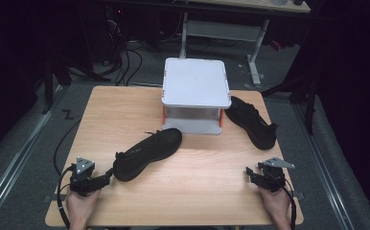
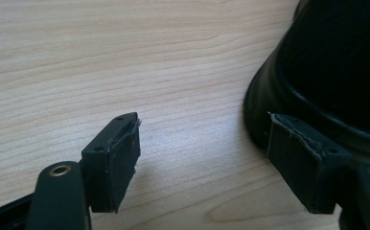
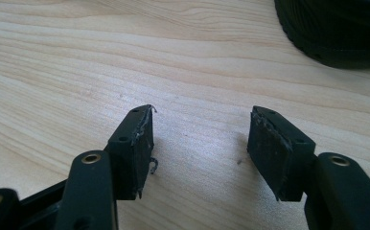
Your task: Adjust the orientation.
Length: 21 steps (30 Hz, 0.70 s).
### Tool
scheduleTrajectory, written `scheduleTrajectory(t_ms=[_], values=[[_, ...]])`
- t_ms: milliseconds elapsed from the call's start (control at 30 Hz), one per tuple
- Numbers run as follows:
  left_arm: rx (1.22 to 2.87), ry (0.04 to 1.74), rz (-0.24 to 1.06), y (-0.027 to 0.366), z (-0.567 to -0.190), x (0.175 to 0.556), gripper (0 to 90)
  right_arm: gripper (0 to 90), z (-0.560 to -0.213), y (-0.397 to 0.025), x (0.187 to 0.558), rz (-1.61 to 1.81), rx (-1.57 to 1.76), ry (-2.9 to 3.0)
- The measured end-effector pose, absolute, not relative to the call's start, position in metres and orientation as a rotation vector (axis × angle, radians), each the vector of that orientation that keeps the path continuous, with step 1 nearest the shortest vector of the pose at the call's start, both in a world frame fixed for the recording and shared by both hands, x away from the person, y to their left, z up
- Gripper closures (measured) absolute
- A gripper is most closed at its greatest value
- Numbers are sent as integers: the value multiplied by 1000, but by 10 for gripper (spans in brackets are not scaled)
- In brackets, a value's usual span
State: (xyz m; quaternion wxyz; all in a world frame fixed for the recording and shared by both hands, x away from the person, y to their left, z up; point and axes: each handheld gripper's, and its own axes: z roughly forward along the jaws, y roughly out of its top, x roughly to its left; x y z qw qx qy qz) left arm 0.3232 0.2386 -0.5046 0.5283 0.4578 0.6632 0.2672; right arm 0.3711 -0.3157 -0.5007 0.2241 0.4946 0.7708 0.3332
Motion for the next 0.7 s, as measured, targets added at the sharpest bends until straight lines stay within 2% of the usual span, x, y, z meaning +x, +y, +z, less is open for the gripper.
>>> scheduleTrajectory(t_ms=[500, 700], values=[[1154, 1407, 580, 221, -463, 295, 263, 419, -501, -316, 371, 919, 1362, 2128], [1204, 1351, 564, 208, -449, 298, 265, 418, -501, -316, 371, 918, 1360, 2128]])
